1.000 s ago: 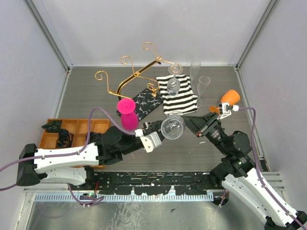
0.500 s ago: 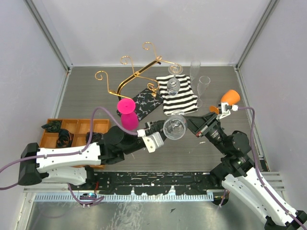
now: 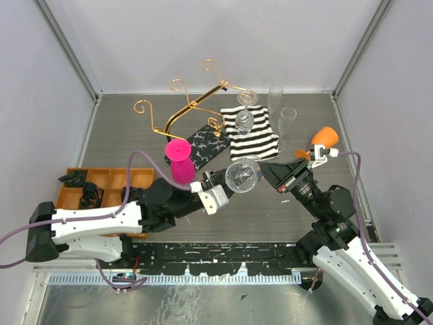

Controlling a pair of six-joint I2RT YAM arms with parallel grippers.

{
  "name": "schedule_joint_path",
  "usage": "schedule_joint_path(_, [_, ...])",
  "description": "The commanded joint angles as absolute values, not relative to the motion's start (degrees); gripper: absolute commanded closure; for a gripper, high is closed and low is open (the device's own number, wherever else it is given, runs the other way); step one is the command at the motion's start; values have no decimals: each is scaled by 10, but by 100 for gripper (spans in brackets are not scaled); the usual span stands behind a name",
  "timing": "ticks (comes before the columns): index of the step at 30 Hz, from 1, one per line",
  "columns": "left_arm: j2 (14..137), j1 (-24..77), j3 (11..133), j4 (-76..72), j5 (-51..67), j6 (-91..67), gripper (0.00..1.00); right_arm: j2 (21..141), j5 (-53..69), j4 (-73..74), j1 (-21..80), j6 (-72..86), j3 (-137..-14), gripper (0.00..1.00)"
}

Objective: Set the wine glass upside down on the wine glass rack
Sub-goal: Turn the wine glass upside down at the wine rack.

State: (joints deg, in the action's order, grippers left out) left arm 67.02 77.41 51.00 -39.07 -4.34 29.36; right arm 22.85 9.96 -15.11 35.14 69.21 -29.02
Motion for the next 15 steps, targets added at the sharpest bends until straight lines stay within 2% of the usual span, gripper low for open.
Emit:
schedule_joint_path(1, [668, 776, 526, -421, -42, 303, 100, 229, 97, -142, 353, 686, -303, 99])
schedule_joint_path(3, [667, 776, 524, -420, -44, 302, 96, 229, 94, -136, 353, 683, -308, 99])
schedule_joint_path(10, [665, 776, 523, -399, -30, 295, 63, 226, 77, -135, 353, 681, -322, 99])
schedule_joint_path(15, [660, 775, 526, -366, -10, 284, 44, 215, 52, -135, 353, 676, -328, 99])
